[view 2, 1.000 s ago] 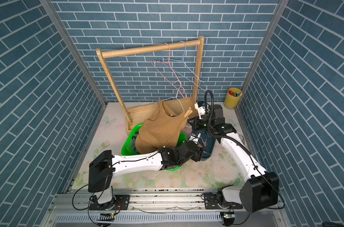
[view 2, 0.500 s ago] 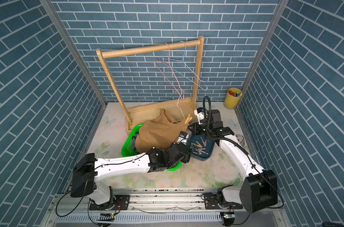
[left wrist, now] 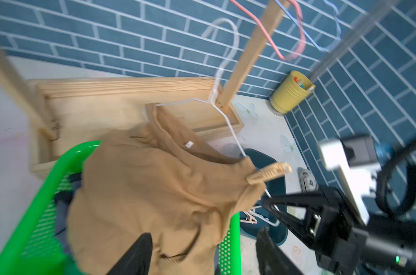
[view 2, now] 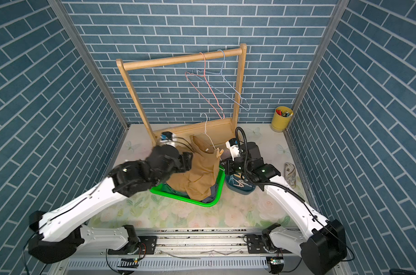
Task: Remove the clothespins securing tank tops to the hanger
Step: Adjust the hanger.
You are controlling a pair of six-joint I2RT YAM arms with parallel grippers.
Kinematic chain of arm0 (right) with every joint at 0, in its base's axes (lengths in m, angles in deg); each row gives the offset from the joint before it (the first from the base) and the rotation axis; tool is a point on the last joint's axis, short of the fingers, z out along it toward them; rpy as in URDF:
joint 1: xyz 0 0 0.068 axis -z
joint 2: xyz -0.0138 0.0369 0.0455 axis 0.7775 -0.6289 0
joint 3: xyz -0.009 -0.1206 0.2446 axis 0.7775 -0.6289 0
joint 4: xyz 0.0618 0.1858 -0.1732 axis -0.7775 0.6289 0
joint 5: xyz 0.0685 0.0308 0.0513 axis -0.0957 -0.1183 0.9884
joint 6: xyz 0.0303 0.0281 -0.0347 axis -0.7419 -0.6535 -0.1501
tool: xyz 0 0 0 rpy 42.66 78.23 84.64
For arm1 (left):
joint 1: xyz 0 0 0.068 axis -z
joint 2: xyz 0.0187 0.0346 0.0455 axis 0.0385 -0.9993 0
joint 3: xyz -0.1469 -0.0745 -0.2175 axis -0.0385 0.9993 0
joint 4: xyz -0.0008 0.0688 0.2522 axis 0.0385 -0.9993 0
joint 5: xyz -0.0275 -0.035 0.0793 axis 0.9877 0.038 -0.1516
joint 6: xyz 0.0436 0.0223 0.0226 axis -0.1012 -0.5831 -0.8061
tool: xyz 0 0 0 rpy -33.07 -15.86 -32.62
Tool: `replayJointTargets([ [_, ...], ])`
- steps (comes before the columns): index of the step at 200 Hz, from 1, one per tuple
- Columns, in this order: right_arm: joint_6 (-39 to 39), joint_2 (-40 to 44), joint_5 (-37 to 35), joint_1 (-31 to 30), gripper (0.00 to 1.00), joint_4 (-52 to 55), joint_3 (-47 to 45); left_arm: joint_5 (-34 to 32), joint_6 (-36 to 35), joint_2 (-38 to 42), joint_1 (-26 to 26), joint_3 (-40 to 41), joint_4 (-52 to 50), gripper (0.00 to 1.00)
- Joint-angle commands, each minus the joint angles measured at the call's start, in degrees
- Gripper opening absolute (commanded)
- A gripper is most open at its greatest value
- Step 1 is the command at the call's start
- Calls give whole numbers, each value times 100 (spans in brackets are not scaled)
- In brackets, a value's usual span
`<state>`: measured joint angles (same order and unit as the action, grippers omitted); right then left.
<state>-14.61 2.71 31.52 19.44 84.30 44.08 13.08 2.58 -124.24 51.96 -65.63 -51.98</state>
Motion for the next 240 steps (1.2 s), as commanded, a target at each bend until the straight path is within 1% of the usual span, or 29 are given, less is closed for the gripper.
replayJointTargets([
  [1,-17,239,-390,-157,0,-201,-110,997,-27,127,-1346,-837,-1333,74],
  [10,-17,299,-413,-224,0,-299,-146,1406,-242,-29,-1991,-1195,-1611,75],
  [19,-17,344,-397,-267,0,-430,-190,2059,-369,-234,-2702,-1392,-1682,76],
  [29,21,404,-374,-339,0,-610,-254,3265,-317,-423,-3488,-1324,-1474,77],
  [37,64,475,-363,-393,0,-829,-348,4271,-124,-556,-4071,-1083,-1055,77],
  [43,83,533,-356,-437,0,-977,-420,5009,49,-673,-4355,-889,-626,77],
  [48,95,582,-340,-473,0,-1108,-486,5479,162,-791,-4518,-754,-341,77],
  [56,121,652,-311,-524,0,-1295,-567,5883,251,-1032,-4653,-718,-158,77],
  [79,124,835,-340,-649,0,-1665,-756,5974,74,-1542,-4753,-982,-268,77],
  [98,133,929,-346,-747,0,-1825,-816,6083,243,-1809,-4782,-972,-44,77],
  [152,255,993,-381,-1104,0,-1832,-669,6437,734,-2665,-4800,-1080,642,76],
  [183,313,935,-447,-1307,0,-1841,-631,6487,801,-2935,-4787,-1174,776,75],
  [209,365,876,-517,-1486,0,-1851,-620,6485,897,-3098,-4784,-1144,942,70],
  [227,361,849,-535,-1602,0,-1849,-599,6557,1064,-3163,-4783,-1053,1145,60],
  [240,386,822,-579,-1711,0,-1784,-546,6573,1181,-3138,-4782,-949,1313,56],
])
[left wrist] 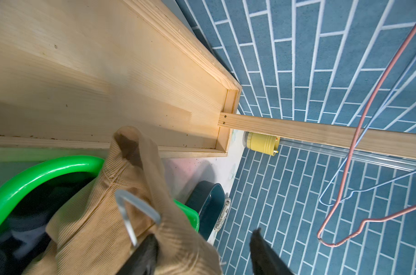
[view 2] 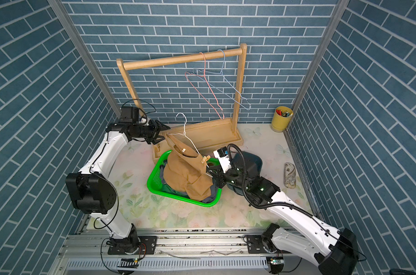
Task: Remove the clothespins securing tank tops to the hanger
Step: Adjust the hanger.
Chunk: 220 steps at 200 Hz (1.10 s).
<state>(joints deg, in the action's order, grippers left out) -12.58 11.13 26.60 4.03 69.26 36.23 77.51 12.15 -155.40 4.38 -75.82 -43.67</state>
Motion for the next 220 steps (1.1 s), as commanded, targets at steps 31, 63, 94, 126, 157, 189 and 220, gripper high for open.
replayJointTargets([
  [31,373,-44,-380,-401,0,-117,288,151,245,82,28,89,451,46],
  [63,563,-81,-497,-452,0,-159,284,119,184,121,90,212,373,38],
  [94,852,-167,-653,-555,0,-75,436,316,537,-14,90,637,785,29],
  [126,1054,-266,-951,-708,0,198,553,79,509,-104,82,409,511,17],
  [157,1086,-363,-1169,-800,0,411,540,-152,467,-223,77,40,152,3],
  [189,1149,-329,-1714,-897,37,693,519,-292,816,-218,76,156,361,0],
  [220,1359,-226,-2084,-997,59,1180,675,-808,1023,-36,68,157,71,0],
])
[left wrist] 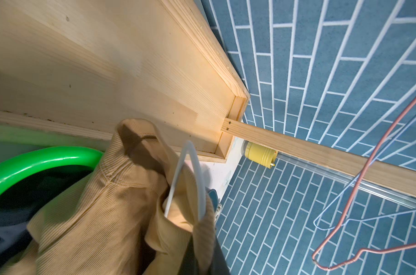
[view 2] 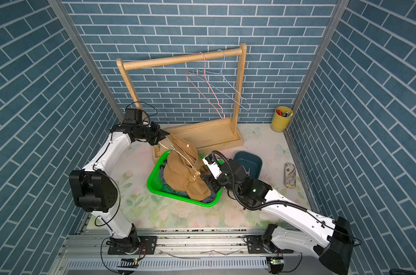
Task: Remove the clothespins securing tank tops to the hanger
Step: Adjust the hanger.
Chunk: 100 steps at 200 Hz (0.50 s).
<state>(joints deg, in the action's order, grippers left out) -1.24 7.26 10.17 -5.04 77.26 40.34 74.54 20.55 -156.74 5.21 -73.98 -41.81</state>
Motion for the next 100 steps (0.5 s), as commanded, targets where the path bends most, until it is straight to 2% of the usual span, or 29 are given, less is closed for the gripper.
replayJointTargets([
  [1,238,186,-445,-88,61,386,268,-522,186,103,-17,-24,-120,0],
  [11,286,254,-425,-113,66,439,295,-609,189,138,-24,-64,-189,0],
  [15,300,268,-417,-121,73,464,314,-629,200,147,-28,-73,-196,0],
  [21,322,281,-414,-136,76,507,350,-640,223,169,-36,-80,-179,0],
  [50,364,63,-418,-185,78,516,500,-617,267,170,-37,-210,-193,0],
  [100,302,-712,-72,-167,78,-134,699,-359,276,64,-37,-269,-140,0],
])
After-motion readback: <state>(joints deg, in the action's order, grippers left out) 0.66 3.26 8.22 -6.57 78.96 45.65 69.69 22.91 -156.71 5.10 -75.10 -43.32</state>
